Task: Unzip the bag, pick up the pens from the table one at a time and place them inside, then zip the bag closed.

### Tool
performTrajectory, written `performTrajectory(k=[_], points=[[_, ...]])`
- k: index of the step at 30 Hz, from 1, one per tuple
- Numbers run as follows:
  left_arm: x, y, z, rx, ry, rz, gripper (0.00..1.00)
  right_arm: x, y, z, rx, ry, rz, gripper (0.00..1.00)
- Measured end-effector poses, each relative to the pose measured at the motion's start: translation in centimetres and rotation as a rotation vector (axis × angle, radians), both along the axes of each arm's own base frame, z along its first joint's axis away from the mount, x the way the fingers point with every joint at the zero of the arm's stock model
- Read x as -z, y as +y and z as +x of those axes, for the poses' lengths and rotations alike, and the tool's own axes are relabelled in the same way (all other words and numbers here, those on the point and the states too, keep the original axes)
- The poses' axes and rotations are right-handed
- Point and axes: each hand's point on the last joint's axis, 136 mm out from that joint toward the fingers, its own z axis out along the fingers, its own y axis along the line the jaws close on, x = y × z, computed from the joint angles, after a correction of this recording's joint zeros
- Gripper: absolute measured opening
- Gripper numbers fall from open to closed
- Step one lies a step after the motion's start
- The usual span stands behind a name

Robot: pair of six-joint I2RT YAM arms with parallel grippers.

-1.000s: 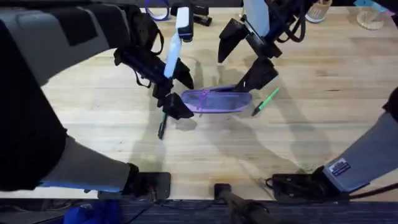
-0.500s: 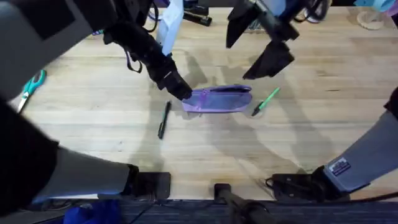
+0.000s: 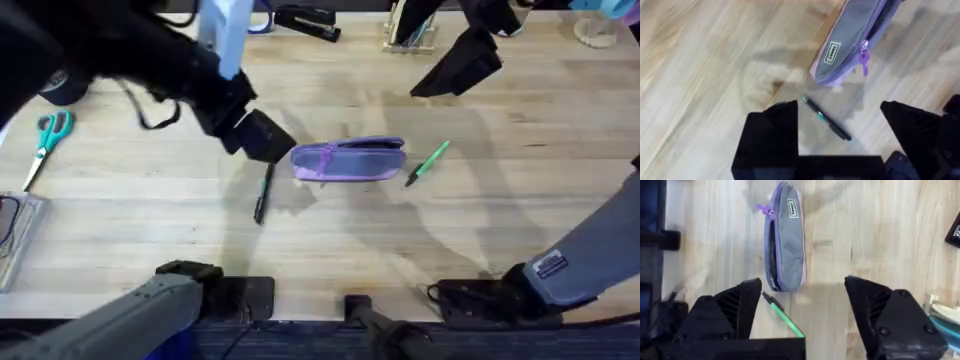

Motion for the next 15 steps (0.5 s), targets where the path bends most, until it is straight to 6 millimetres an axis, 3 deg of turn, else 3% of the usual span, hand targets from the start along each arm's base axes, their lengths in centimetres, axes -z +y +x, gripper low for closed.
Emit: performTrajectory(k=[10,15], points=[[-4.2,1.8,-2.5,-0.106,-0.174,0.021,0.996,-2.1,-0.2,-0.9,0.135,0.031,0.004,0.996],[-5.1,2.0,-3.0,-0.118,-0.220,0.020,0.996,-2.1,-0.1,-1.0,0.191,0.069,0.001,0.980]])
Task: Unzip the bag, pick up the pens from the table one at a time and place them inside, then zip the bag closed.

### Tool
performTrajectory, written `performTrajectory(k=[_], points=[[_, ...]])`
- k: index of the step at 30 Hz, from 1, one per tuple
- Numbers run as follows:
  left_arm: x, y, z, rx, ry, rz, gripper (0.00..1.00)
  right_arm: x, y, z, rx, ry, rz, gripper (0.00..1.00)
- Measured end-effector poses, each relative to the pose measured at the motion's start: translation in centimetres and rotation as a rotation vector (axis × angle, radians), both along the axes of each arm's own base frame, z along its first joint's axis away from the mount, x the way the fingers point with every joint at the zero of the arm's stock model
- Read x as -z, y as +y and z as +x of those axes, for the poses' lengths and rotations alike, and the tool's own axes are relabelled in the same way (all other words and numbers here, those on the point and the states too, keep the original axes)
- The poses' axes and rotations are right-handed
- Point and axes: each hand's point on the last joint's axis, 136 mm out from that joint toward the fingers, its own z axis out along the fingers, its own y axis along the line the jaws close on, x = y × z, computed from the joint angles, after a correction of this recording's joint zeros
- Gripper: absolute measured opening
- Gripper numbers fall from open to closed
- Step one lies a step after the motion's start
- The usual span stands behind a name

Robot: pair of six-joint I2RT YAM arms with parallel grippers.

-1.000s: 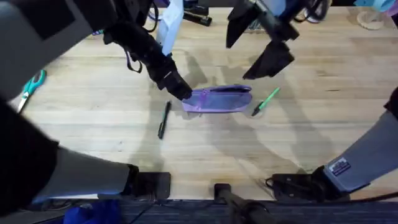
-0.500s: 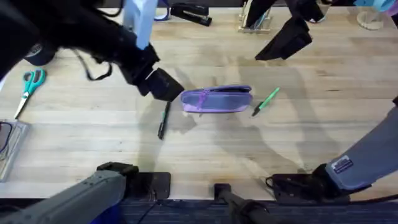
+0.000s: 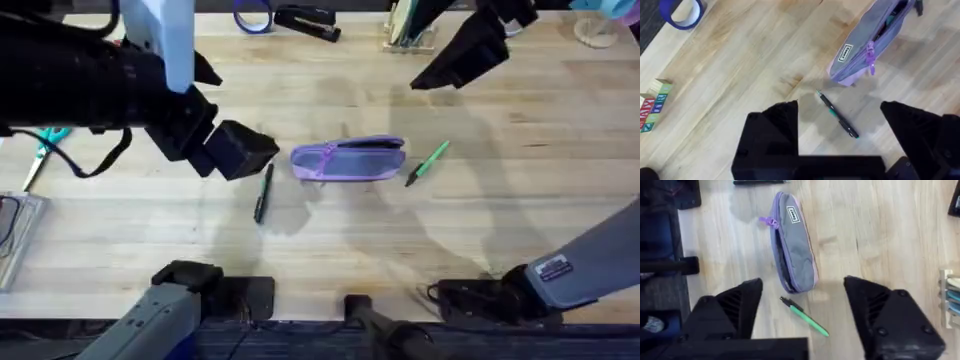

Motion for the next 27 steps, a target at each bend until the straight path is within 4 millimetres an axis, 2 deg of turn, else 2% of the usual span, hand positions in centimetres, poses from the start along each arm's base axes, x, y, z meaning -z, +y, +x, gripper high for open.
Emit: performTrajectory(k=[3,8,10,11,14,16,27], points=[[0.0,0.0,0.0,-0.002,0.000,0.003,0.994,0.2,0.2,-0.1,0.007,0.008,-0.016,0.845],[0.2,0.1,0.2,-0.002,0.005,0.005,0.995,0.8,0.9,-0.8,-0.034,-0.007,-0.092,0.756],[0.3,0.0,0.3,-0.002,0.011,0.007,0.995,1.1,1.3,-1.1,-0.056,-0.016,-0.128,0.604],[0.4,0.0,0.4,-0.002,0.016,0.007,0.995,1.3,1.5,-1.3,-0.067,-0.022,-0.147,0.492],[0.6,0.0,0.5,-0.003,0.025,0.009,0.995,1.7,2.0,-1.8,-0.096,-0.039,-0.200,0.078],[0.7,0.0,0.6,-0.003,0.029,0.009,0.995,1.9,2.2,-2.0,-0.115,-0.052,-0.232,0.034],[0.7,0.0,0.6,-0.003,0.031,0.010,0.995,2.5,2.2,-2.2,-0.160,-0.101,-0.343,0.028]])
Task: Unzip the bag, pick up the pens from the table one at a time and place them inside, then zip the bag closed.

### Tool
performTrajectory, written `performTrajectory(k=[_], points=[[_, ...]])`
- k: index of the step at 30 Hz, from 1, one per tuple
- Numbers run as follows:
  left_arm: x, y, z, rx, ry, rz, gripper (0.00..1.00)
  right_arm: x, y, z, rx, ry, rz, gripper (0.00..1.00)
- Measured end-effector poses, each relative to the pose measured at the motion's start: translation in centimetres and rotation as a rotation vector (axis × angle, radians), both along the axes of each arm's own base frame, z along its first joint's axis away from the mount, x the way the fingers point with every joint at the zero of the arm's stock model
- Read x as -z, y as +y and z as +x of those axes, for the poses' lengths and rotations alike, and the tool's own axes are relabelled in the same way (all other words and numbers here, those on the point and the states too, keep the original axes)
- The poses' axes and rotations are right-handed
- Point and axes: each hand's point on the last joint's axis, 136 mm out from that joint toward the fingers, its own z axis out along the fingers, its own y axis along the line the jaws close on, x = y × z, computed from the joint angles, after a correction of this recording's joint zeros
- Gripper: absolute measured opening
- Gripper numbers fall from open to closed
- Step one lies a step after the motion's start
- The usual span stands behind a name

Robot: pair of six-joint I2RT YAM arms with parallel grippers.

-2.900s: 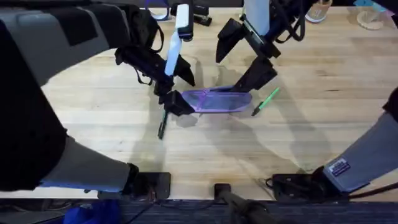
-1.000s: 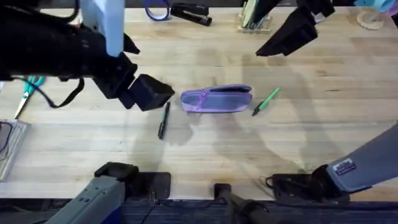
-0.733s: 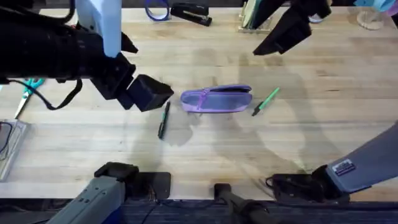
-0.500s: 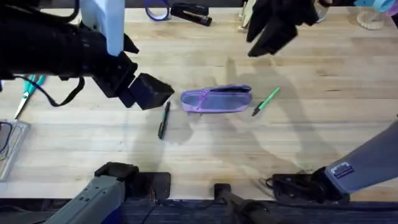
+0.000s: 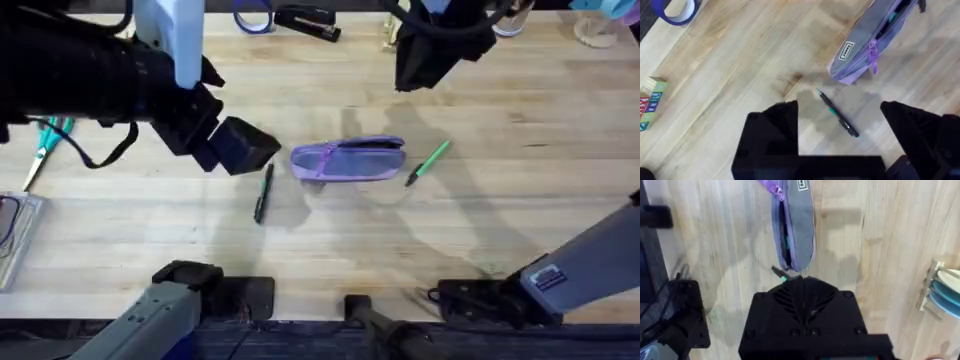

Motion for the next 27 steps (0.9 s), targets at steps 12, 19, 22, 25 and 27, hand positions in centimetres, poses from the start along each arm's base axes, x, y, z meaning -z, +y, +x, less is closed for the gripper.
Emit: performTrajectory(k=[12,19,22,25,27], points=[[0.0,0.0,0.0,0.000,0.000,0.000,0.995,0.1,1.0,-0.7,-0.061,-0.012,-0.013,0.027],[0.0,0.0,-0.1,0.000,0.003,0.000,0.993,0.0,1.1,-0.7,-0.066,-0.012,-0.011,0.027],[0.1,0.0,-0.2,0.000,0.008,0.001,0.995,0.0,1.3,-0.9,-0.073,-0.006,0.003,0.028],[0.1,0.0,-0.2,0.000,0.008,0.001,0.995,0.0,1.4,-0.9,-0.078,-0.004,0.010,0.028],[0.1,0.0,-0.2,0.000,0.008,0.001,0.995,-0.1,1.5,-1.0,-0.083,0.000,0.019,0.028]])
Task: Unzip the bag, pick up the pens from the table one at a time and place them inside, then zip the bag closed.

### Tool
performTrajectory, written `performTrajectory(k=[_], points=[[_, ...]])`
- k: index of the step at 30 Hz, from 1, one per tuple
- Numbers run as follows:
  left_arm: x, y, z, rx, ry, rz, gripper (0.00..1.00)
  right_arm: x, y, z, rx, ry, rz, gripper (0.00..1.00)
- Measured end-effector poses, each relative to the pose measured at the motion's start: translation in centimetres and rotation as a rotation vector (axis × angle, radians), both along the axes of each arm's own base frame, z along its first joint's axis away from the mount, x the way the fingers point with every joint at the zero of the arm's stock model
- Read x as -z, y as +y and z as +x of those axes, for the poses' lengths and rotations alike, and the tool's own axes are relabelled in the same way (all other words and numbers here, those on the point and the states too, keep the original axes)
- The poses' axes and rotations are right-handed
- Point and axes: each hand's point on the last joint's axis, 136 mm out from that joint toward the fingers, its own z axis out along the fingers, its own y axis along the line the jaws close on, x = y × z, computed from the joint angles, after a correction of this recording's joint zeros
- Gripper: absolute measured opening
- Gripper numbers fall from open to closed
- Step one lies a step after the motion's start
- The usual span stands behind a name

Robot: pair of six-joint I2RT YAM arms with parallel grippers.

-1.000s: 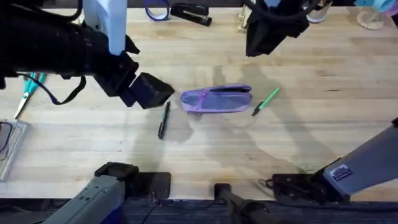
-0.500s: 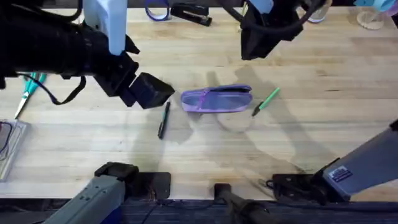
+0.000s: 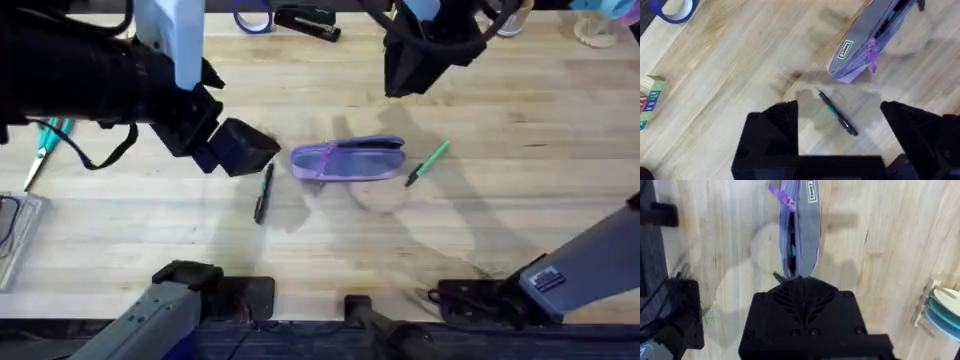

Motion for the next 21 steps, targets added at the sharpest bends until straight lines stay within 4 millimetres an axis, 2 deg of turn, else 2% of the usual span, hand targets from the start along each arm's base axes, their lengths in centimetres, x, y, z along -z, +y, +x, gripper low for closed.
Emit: performTrajectory(k=[16,21], points=[[0.0,0.0,0.0,0.000,0.000,0.000,0.995,0.1,-0.3,0.1,-0.028,-0.016,-0.018,0.028],[0.0,0.0,0.0,0.000,0.000,0.000,0.995,1.2,-0.6,-0.3,-0.002,0.027,-0.042,0.028]])
